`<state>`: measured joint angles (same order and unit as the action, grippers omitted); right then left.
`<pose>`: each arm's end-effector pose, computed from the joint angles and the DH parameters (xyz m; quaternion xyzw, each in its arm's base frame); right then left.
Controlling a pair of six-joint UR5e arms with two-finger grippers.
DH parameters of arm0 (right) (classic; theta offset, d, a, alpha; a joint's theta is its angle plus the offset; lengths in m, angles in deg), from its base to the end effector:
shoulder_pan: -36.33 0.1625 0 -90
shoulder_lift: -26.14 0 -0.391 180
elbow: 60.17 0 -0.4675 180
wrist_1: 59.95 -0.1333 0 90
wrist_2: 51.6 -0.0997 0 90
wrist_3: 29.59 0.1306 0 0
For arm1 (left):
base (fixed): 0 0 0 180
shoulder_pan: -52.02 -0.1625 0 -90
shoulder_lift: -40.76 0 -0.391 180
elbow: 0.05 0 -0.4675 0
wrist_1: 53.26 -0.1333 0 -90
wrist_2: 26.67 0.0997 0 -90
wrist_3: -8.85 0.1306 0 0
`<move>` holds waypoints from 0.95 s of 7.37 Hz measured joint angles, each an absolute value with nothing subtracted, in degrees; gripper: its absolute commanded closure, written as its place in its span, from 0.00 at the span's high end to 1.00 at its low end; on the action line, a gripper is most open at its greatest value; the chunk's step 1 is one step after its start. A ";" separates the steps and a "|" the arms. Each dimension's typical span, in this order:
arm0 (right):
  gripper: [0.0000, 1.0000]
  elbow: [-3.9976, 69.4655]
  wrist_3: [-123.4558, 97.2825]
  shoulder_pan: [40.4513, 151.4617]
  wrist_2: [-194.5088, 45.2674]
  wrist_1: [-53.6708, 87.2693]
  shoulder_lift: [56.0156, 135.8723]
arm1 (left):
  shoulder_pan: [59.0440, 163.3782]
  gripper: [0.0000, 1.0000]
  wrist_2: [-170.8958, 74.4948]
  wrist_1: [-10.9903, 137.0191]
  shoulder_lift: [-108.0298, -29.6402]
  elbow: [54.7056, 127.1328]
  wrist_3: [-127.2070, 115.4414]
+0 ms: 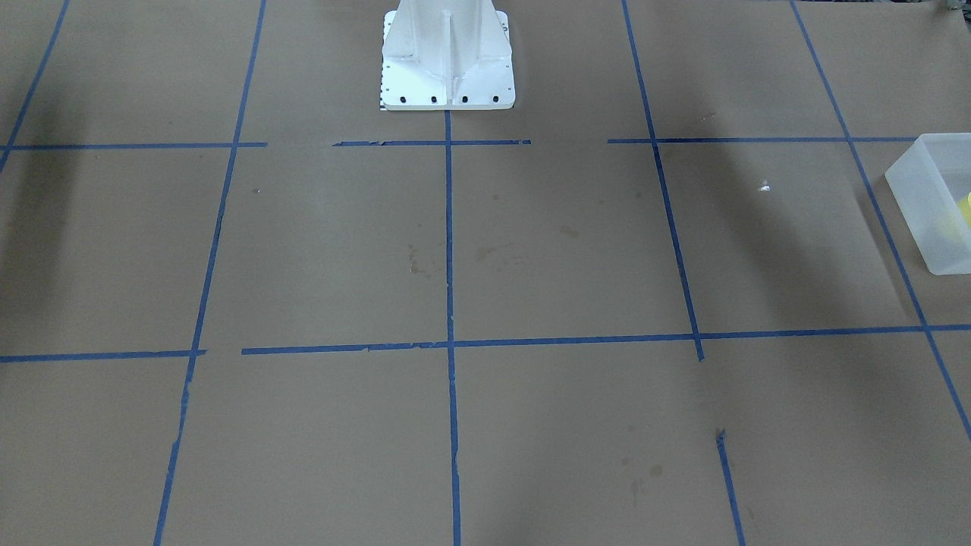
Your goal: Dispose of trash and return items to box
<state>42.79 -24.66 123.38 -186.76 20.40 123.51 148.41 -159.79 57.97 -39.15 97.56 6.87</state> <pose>0.0131 -0.5369 0.5674 0.0960 -0.3881 -0.0351 0.9159 -0.1020 -0.5155 0.6259 0.1653 0.3565 -0.0073 0.9195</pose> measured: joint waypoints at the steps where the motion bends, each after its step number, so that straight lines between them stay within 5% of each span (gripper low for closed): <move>1: 1.00 42.80 -24.56 122.93 -186.70 20.52 123.03 | 145.52 1.00 -160.45 54.46 -39.51 102.51 4.75; 4: 1.00 42.48 -24.49 122.04 -186.47 20.83 122.25 | 136.25 1.00 -160.29 44.05 -43.04 112.10 -3.44; 7: 1.00 42.05 -24.38 121.63 -186.64 21.12 122.26 | 134.57 1.00 -160.86 39.32 -41.52 113.23 -4.36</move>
<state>42.05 -24.38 121.63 -186.64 21.12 122.26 134.57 -160.86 39.32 -41.52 113.23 -4.36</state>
